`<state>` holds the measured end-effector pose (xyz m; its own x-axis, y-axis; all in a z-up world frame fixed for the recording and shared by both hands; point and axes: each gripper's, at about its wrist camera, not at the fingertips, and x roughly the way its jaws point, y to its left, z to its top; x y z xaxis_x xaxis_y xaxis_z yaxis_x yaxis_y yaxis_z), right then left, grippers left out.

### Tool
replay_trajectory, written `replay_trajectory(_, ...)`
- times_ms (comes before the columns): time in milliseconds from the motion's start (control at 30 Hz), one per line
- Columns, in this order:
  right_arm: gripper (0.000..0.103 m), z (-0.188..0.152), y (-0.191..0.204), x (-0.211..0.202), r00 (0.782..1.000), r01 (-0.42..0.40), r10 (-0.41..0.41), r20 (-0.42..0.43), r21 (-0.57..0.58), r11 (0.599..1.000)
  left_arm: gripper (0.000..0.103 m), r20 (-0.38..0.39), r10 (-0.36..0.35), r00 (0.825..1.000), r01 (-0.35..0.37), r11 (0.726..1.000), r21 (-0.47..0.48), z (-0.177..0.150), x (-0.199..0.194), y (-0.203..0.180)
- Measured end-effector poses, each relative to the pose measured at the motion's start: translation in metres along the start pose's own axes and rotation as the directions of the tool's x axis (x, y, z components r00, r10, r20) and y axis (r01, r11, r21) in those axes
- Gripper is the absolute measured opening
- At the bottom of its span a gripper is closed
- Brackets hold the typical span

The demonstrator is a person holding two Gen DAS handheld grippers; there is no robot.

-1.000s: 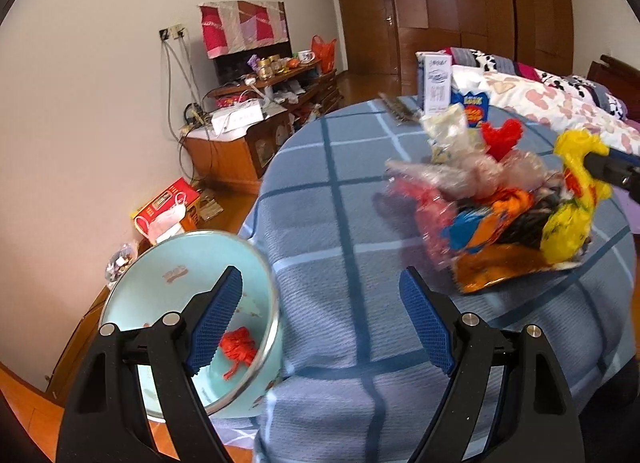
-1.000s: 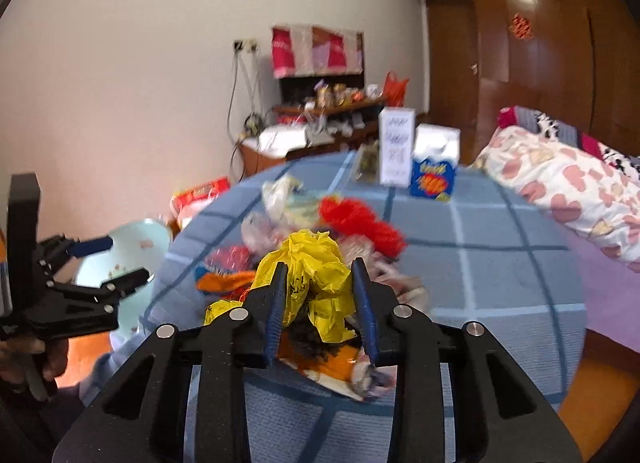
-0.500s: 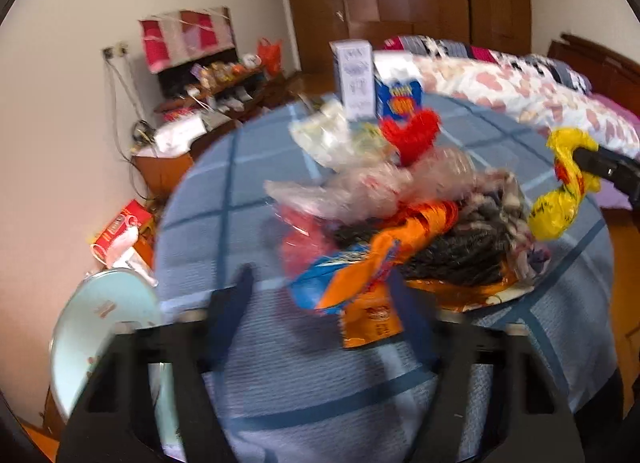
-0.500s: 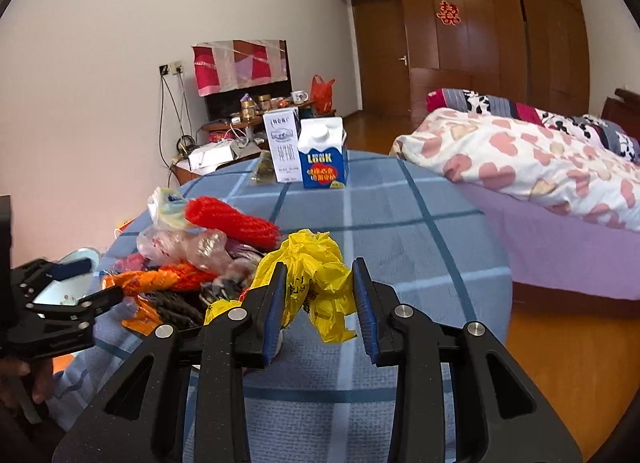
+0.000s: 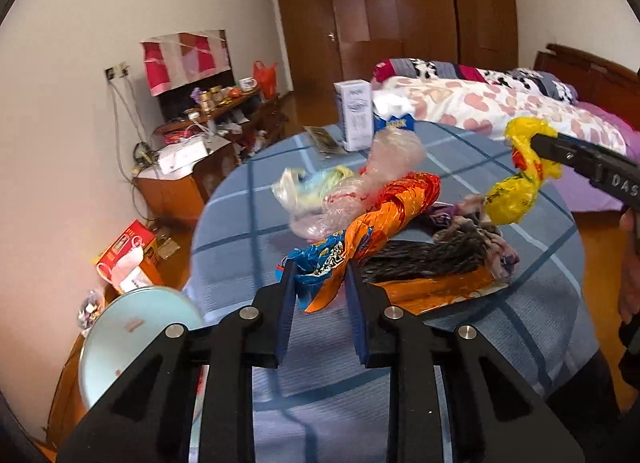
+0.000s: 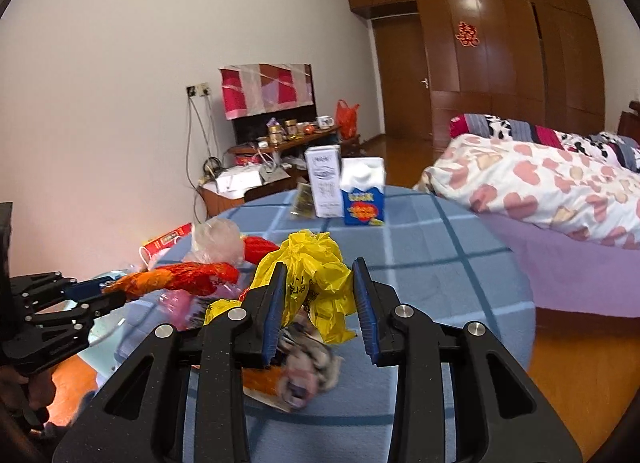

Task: Collect trash
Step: 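Carry the yellow bag and orange wrapper over the blue bin and release both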

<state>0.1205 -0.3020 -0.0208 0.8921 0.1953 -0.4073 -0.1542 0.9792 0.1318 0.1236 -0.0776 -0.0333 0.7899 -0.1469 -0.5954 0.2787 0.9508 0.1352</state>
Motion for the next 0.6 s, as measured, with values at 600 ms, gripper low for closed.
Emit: replay_trajectory(600,0.034,0.008,0.062,0.037,0.998,-0.058,0.057,-0.016,-0.07,0.996,0.024,0.049,0.079,0.996,-0.073,0.991,-0.111,-0.001,-0.03,0.045)
